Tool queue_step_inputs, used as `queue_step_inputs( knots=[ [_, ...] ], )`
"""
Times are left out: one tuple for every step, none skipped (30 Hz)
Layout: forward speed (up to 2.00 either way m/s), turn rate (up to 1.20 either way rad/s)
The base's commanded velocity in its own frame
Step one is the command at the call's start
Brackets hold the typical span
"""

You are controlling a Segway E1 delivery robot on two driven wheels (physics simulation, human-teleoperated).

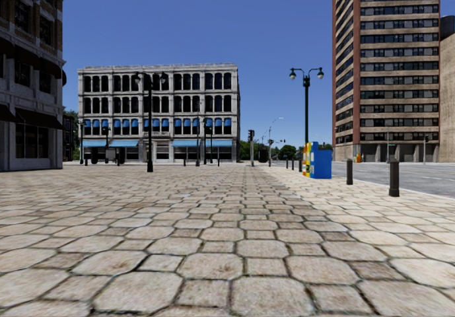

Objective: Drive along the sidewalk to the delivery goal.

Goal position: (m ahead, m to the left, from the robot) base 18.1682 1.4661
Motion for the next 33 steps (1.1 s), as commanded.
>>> queue_step_inputs(
  knots=[
    [2.00,0.00],
    [2.00,0.00],
    [2.00,0.00],
    [2.00,0.00],
    [2.00,0.00],
    [2.00,0.00],
    [2.00,0.00],
    [2.00,0.00],
    [2.00,0.00],
    [2.00,0.00],
    [2.00,0.00],
    [2.00,0.00],
    [2.00,0.00],
    [2.00,0.00],
    [2.00,0.00],
    [2.00,0.00],
    [2.00,0.00],
    [2.00,0.00],
    [2.00,0.00],
    [2.00,0.00],
    [2.00,0.00],
    [2.00,0.00],
    [2.00,0.00],
    [2.00,0.00],
    [2.00,0.00],
    [2.00,0.00],
    [2.00,0.00],
    [2.00,0.00],
    [2.00,0.00],
    [2.00,0.00],
    [2.00,0.00],
    [2.00,0.00],
    [2.00,0.00]
  ],
)
